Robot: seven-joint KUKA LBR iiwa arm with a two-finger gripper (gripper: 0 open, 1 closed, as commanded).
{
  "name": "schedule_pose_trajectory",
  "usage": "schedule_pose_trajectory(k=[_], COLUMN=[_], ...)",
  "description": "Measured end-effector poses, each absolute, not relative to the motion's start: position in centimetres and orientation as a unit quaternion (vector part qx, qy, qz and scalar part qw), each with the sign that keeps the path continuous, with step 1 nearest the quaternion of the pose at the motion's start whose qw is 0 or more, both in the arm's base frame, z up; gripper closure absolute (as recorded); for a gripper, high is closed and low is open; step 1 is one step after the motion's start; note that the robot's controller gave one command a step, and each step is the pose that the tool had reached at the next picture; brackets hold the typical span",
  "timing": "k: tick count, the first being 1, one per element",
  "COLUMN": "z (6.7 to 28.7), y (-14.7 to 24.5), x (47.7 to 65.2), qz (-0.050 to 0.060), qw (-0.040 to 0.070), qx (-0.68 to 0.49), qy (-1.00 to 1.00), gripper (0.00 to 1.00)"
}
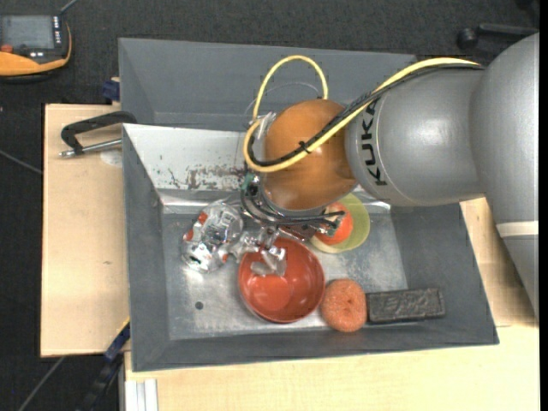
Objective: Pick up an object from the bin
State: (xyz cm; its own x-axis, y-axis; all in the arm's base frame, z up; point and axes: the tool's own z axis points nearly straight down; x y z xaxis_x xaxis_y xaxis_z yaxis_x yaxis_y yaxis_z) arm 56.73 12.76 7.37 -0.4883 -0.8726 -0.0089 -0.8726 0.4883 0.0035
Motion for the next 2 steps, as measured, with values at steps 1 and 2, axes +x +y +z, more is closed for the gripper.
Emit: schedule_pose_trajectory(k=[1, 2], z=[7.37, 7.13], y=[12.78, 12.53], x=[56.73, 56.67], qz=[0.004, 0.003], qw=[0.003, 0.001], qx=[-0.506, -0.506], qy=[0.863, 0.863], gripper=[1.0, 0.0])
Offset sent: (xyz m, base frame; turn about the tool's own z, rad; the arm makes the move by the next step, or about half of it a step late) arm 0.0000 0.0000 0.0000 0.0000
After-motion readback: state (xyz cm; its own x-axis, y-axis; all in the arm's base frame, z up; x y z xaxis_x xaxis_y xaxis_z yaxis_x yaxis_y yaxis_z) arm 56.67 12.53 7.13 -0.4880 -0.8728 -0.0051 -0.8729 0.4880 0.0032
